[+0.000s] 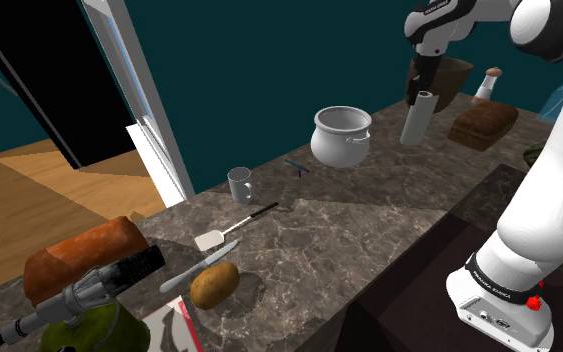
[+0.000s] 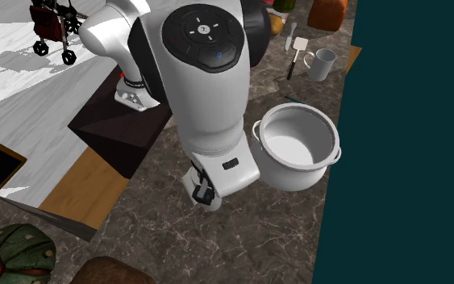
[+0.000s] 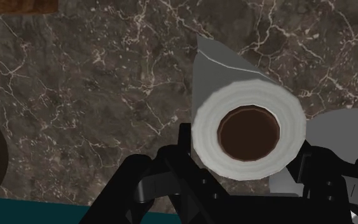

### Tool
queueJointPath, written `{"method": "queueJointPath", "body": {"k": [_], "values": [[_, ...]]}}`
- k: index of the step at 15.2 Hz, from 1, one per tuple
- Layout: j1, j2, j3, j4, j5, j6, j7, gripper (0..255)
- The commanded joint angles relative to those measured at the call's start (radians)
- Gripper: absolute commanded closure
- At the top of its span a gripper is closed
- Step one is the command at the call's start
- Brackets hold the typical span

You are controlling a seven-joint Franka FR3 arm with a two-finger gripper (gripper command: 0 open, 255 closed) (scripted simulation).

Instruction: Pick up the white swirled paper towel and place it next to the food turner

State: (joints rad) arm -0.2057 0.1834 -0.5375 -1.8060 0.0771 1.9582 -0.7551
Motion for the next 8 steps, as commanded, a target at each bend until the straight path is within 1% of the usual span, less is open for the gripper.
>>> {"method": "queueJointPath", "body": {"k": [1,8], "values": [[0.001,-0.007,-0.001,0.02,-0.005,-0.026,0.004,255],[0.002,-0.022,-0.003,0.097,-0.014,-0.116,0.009,255]]}}
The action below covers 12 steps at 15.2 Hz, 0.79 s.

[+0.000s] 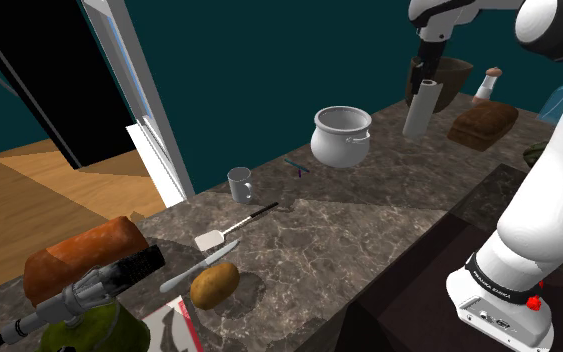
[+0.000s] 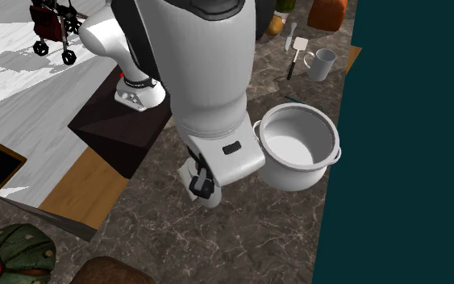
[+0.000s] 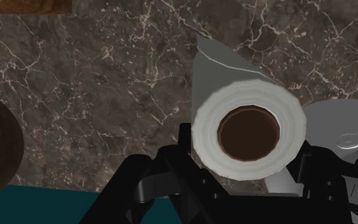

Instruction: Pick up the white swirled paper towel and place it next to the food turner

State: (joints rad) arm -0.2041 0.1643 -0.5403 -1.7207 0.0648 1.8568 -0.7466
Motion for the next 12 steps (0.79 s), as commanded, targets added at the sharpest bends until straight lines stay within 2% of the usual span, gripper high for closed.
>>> {"method": "queueJointPath", "body": {"k": [1,12], "values": [[0.0,-0.004,-0.001,0.023,-0.003,-0.027,0.001,255],[-0.007,0.0,-0.005,0.177,-0.002,-0.177,-0.001,255]]}}
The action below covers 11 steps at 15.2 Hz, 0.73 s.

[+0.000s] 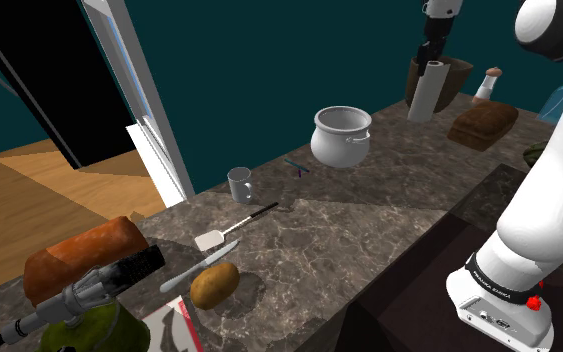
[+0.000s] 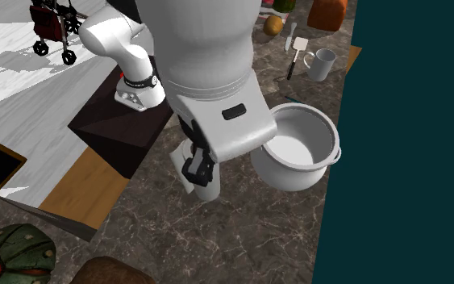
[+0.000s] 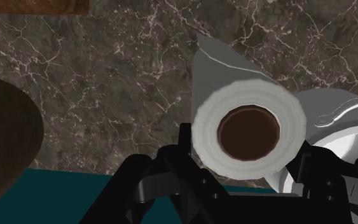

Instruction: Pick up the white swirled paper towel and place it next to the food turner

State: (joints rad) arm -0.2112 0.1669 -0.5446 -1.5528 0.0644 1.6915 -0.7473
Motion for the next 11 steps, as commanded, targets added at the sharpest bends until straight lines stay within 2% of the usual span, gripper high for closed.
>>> {"method": "queueJointPath", "body": {"k": [1,11], "values": [[-0.001,0.0,-0.001,0.025,0.0,-0.026,-0.001,255],[-0.022,0.04,-0.007,0.21,0.021,-0.176,-0.013,255]]}}
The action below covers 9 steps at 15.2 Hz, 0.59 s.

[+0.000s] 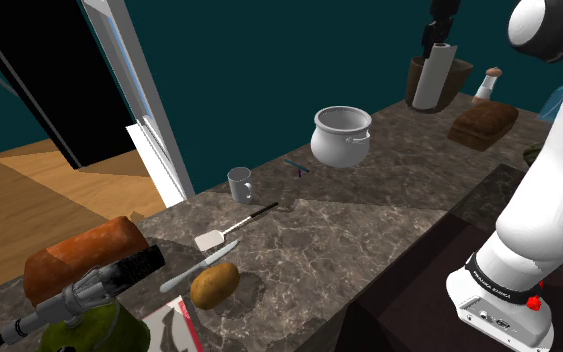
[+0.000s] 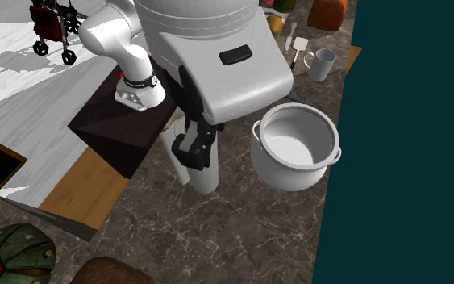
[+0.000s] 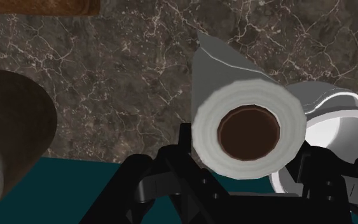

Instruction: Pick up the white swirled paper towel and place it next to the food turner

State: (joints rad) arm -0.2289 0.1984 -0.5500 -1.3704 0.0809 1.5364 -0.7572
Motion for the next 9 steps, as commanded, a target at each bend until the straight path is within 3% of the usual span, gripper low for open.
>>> {"method": "queueJointPath", "body": {"k": [1,9], "values": [[-0.008,0.015,-0.002,0.049,0.008,-0.037,-0.005,255],[-0.049,0.085,-0.008,0.254,0.048,-0.18,-0.023,255]]}}
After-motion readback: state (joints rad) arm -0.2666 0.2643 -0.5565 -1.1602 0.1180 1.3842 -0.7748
